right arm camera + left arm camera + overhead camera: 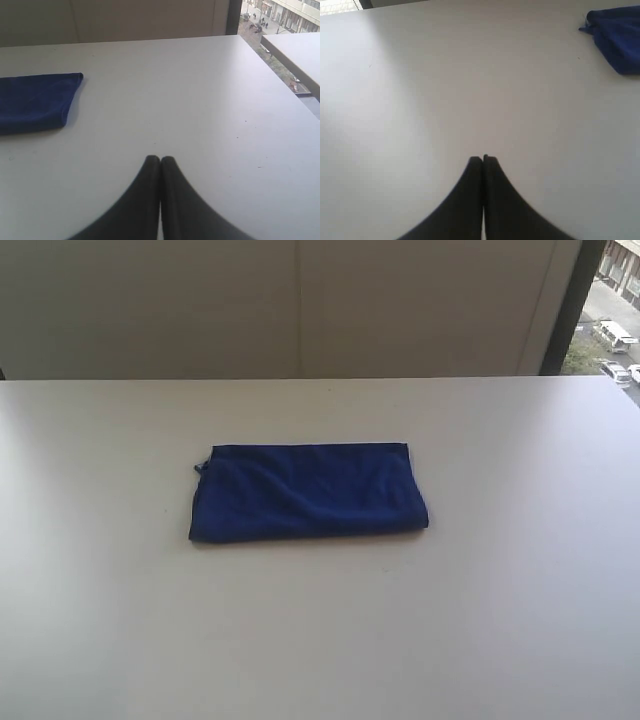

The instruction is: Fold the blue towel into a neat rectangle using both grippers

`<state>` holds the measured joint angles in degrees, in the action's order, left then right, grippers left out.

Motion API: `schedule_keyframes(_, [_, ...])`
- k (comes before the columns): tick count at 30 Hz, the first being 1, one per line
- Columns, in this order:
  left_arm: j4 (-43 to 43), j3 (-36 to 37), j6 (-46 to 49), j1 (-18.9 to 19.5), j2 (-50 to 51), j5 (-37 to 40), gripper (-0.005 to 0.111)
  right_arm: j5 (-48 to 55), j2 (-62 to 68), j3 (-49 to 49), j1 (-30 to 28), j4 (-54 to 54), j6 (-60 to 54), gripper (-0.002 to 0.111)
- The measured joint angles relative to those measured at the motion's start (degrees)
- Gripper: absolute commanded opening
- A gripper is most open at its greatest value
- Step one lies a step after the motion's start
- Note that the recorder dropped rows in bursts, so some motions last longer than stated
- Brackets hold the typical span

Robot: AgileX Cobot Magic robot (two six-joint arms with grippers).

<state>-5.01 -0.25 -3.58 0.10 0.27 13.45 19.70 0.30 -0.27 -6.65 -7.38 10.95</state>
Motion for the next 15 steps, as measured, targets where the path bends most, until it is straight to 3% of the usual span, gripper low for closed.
schedule_keyframes(15, [0.0,0.0,0.0,0.0,0.0,0.0,0.0,0.1,0.0,0.0,0.6,0.0,0.0,0.0])
